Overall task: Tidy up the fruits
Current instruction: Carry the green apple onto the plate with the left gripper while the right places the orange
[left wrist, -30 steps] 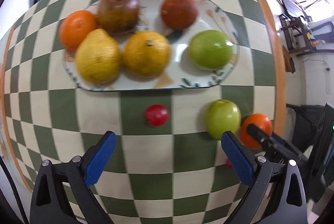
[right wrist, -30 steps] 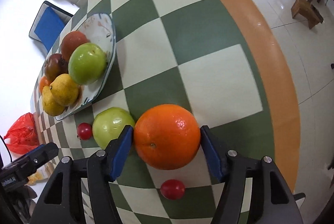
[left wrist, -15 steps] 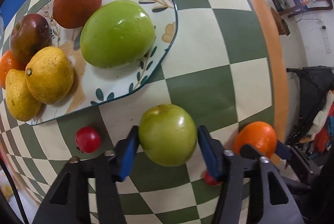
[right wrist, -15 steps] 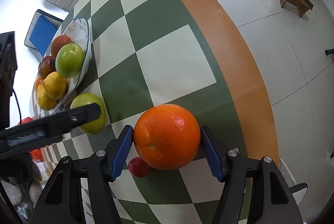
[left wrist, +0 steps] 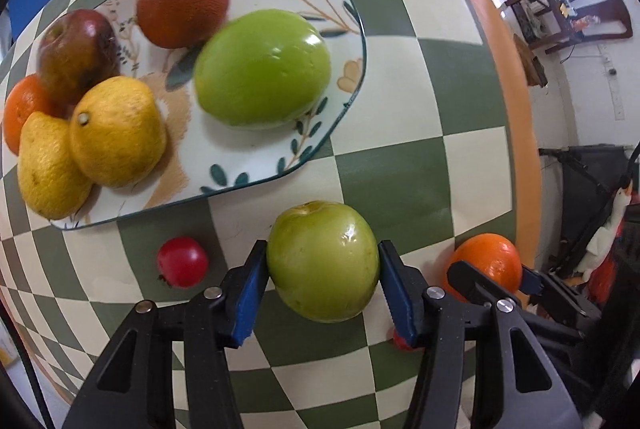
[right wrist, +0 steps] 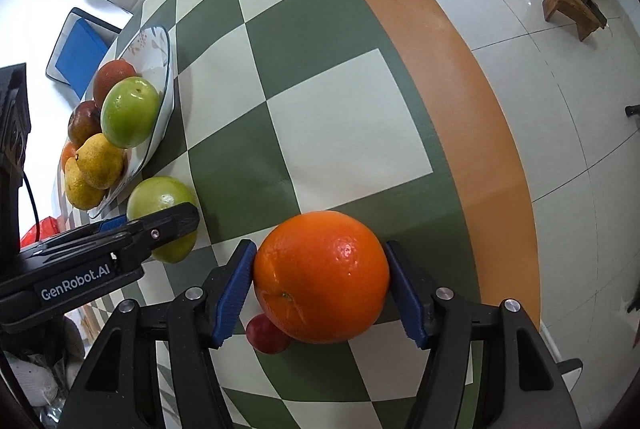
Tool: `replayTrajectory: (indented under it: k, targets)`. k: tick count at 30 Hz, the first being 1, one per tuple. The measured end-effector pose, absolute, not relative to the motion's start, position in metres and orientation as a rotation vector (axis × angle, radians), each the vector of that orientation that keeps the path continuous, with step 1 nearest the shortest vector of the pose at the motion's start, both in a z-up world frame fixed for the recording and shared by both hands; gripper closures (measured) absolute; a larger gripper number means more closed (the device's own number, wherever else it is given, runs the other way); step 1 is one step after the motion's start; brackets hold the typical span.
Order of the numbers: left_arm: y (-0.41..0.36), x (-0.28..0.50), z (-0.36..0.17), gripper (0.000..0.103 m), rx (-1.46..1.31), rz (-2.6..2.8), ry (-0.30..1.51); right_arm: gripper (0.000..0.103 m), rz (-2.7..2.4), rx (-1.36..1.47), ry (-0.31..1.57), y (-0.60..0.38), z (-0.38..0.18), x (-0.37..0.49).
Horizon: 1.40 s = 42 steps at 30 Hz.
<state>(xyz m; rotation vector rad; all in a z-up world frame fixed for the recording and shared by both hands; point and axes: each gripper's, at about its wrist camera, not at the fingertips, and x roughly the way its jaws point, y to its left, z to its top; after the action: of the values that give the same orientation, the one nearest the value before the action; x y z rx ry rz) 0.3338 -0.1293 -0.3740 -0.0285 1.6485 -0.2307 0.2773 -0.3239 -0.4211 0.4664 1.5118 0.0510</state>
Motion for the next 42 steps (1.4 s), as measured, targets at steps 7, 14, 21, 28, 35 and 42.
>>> replayTrajectory:
  k: [7,14,21,28,35,42]
  targets:
    - [-0.099,0.373,-0.305,0.052,-0.112,-0.293,1.565,0.036,0.096,0.619,1.472,-0.329,-0.408,0.288]
    - [-0.106,0.458,-0.283,0.052,-0.022,-0.307,1.531,0.036,0.199,0.682,1.366,-0.298,-0.378,0.338]
    - [-0.134,0.513,-0.323,0.052,0.145,-0.299,1.624,0.036,0.213,0.666,1.319,-0.27,-0.375,0.389]
    - [-0.141,0.527,-0.355,0.051,0.16,-0.327,1.752,0.036,0.156,0.634,1.263,-0.272,-0.381,0.417]
    - [-0.145,0.52,-0.358,0.051,0.21,-0.361,1.811,0.036,0.199,0.549,1.259,-0.253,-0.386,0.422]
    - [-0.146,0.508,-0.366,0.051,0.218,-0.389,1.853,0.035,0.276,0.652,1.316,-0.251,-0.391,0.424]
